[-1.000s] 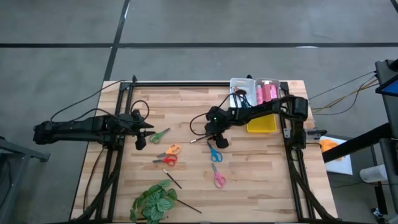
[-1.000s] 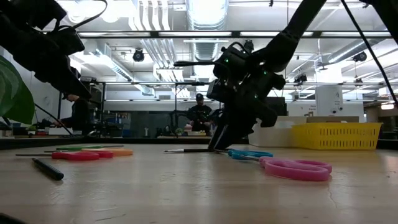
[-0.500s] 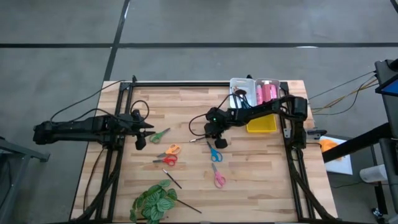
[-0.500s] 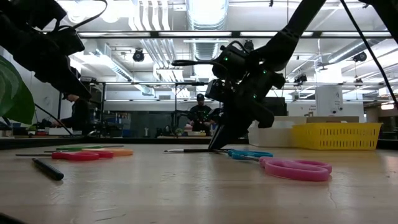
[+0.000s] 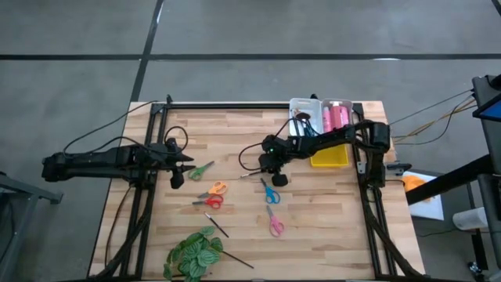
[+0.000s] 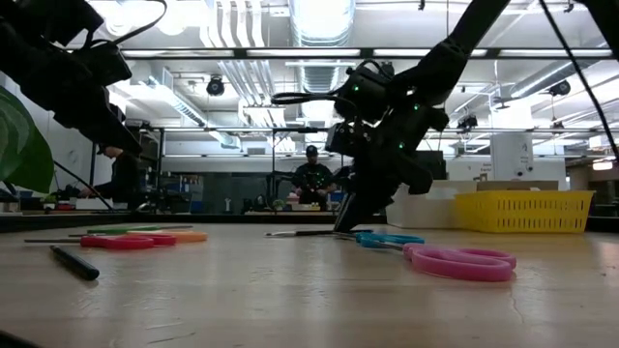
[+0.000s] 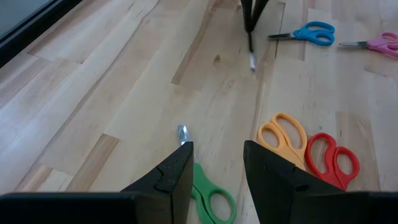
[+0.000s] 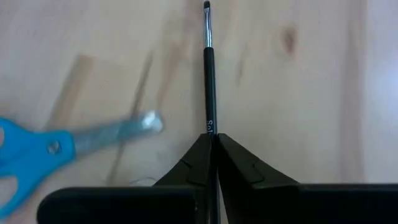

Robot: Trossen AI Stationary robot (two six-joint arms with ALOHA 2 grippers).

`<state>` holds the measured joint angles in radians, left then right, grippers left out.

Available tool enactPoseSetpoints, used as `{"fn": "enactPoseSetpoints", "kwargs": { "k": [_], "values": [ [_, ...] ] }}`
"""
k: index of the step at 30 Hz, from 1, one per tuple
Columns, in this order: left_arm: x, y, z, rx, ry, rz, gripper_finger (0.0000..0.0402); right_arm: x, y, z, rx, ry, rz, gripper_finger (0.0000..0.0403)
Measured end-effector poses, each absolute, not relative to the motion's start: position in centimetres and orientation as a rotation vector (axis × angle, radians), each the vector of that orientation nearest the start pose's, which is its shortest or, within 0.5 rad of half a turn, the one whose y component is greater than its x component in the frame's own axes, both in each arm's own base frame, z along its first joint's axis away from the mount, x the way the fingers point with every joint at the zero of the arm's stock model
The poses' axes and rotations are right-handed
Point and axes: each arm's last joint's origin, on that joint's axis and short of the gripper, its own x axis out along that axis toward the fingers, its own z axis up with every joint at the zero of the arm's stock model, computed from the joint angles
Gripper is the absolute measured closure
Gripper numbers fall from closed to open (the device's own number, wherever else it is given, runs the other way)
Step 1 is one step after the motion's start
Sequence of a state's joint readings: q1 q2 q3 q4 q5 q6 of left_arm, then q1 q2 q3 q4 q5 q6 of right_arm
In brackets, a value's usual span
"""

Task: Pick & Place Paint Supplies
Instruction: Put the black paint brush into the white bin

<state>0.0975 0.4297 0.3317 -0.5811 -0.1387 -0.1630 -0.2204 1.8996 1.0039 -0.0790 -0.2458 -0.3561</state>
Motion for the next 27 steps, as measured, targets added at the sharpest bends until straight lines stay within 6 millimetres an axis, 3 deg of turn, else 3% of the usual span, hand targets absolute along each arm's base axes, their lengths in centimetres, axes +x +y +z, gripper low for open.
{"fn": "enactPoseSetpoints", "kwargs": {
  "k": [6, 14, 20, 27],
  "values": [
    [10.4, 1.4, 18.9, -0.142, 0.66, 0.282, 0.0257, 34.8, -7.3, 16.3, -0.04, 0.805, 0.117, 0.0388],
    [10.4, 1.4, 18.9, -0.142, 0.66, 0.282, 0.0257, 32.5, -7.5, 23.2, 0.041, 0.651, -0.123, 0.0388],
    [10.4, 1.4, 18.9, -0.142, 0.659, 0.282, 0.0257, 29.1, -8.0, 28.4, 0.153, 0.502, -0.364, 0.0388],
    [10.4, 1.4, 18.9, -0.142, 0.659, 0.282, 0.0257, 24.3, -8.9, 31.2, 0.246, 0.471, -0.689, 0.0389]
  ]
}}
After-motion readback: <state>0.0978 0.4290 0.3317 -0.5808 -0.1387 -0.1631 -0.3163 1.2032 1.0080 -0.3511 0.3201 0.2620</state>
